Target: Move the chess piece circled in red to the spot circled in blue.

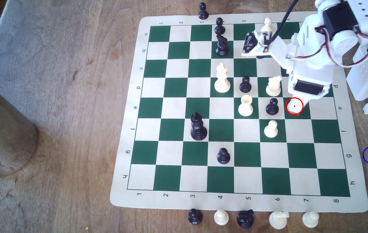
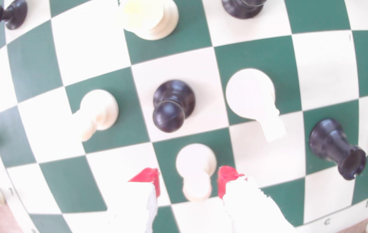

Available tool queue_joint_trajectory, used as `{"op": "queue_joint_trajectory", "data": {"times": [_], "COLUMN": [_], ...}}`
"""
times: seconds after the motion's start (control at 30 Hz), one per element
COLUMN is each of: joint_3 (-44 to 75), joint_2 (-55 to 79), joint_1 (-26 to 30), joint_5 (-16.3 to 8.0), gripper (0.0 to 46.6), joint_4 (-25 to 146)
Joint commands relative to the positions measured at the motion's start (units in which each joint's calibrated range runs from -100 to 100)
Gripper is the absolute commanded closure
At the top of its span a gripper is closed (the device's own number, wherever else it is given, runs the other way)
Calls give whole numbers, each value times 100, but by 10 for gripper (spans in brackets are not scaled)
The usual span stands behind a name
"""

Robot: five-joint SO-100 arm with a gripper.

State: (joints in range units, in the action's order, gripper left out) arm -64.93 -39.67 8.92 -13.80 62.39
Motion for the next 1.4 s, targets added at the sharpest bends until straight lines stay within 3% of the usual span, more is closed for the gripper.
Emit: {"op": "queue_joint_trajectory", "data": {"times": [0.0, 0.2, 0.27, 0.37, 0.47, 0.83, 1.1, 1.3, 1.37], "joint_3": [20, 20, 20, 11, 11, 283, 1507, 1797, 1679], "joint_2": [71, 147, 164, 181, 164, -625, -1398, -1534, -1610], "joint_1": [-36, -20, -5, 3, 19, 27, 950, 2459, 2710], "joint_5": [-5, -10, -20, -29, -34, -122, -537, -899, -928], "gripper": [326, 339, 380, 394, 452, 464, 464, 464, 464], "joint_4": [-105, -121, -121, -137, -154, 329, 1754, 2418, 2442]}}
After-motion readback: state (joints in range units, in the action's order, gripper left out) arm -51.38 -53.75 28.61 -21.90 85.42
